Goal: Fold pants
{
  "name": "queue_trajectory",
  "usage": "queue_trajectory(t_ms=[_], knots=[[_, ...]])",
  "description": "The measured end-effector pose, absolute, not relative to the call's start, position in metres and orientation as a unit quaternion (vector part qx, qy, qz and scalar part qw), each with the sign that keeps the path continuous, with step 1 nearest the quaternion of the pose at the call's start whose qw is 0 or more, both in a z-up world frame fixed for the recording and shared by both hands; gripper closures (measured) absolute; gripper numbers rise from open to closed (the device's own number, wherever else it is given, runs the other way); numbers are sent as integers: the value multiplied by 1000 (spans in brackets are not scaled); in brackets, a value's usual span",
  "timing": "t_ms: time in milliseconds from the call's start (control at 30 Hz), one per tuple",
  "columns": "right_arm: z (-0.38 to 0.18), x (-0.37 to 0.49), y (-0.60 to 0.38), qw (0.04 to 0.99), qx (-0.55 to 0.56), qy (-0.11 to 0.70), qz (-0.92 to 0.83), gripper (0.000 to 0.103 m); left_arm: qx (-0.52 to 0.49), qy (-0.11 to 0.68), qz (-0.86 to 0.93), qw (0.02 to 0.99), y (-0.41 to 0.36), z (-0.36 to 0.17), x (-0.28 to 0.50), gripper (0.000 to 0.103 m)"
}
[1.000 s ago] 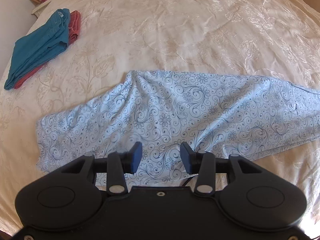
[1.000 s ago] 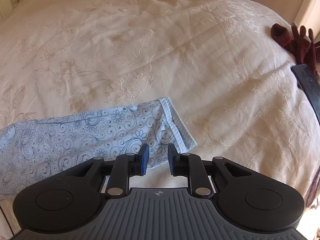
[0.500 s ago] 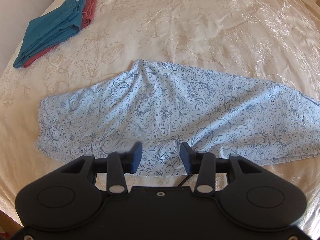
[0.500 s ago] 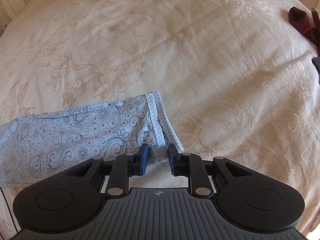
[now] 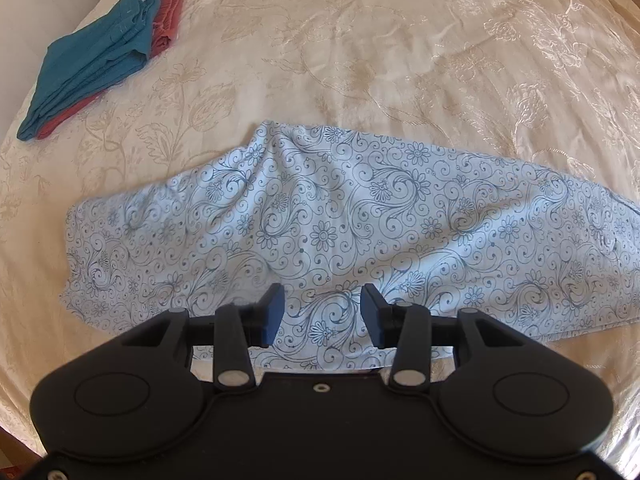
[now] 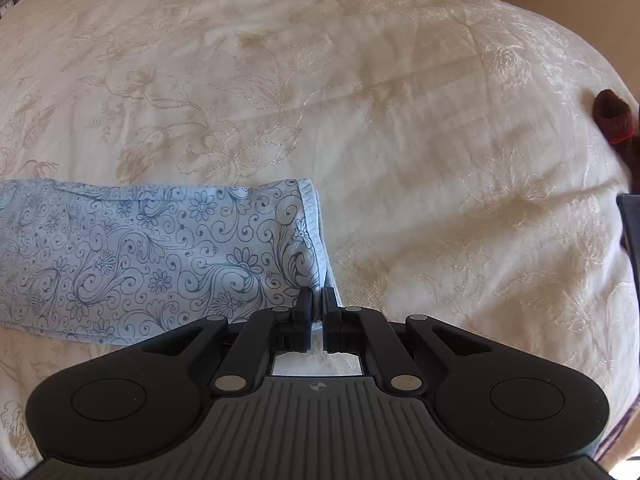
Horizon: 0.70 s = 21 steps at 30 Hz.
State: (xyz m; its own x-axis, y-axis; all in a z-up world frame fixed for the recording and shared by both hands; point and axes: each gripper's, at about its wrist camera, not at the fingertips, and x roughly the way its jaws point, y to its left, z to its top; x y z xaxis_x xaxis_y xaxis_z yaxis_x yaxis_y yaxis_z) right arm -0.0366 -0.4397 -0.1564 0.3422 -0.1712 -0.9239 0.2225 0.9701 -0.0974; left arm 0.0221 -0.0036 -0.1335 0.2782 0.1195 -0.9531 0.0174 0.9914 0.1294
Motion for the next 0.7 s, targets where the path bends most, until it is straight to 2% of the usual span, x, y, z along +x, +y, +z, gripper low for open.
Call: queue_trajectory(t_ms=[267, 333, 367, 700], knots=[[-159, -36, -444, 814, 56, 566, -119, 95, 94, 632, -1, 769, -24, -168, 16, 51], [-157, -39, -449, 810, 72, 568, -122, 86, 105, 649, 5, 754, -24, -183, 12, 51], [-154, -41, -451, 811, 75, 567, -126, 86, 107, 648, 9, 754, -23, -185, 9, 51], [-127, -39, -450, 847, 37, 521, -99, 84, 56, 643, 25, 764, -30, -150, 2, 52]])
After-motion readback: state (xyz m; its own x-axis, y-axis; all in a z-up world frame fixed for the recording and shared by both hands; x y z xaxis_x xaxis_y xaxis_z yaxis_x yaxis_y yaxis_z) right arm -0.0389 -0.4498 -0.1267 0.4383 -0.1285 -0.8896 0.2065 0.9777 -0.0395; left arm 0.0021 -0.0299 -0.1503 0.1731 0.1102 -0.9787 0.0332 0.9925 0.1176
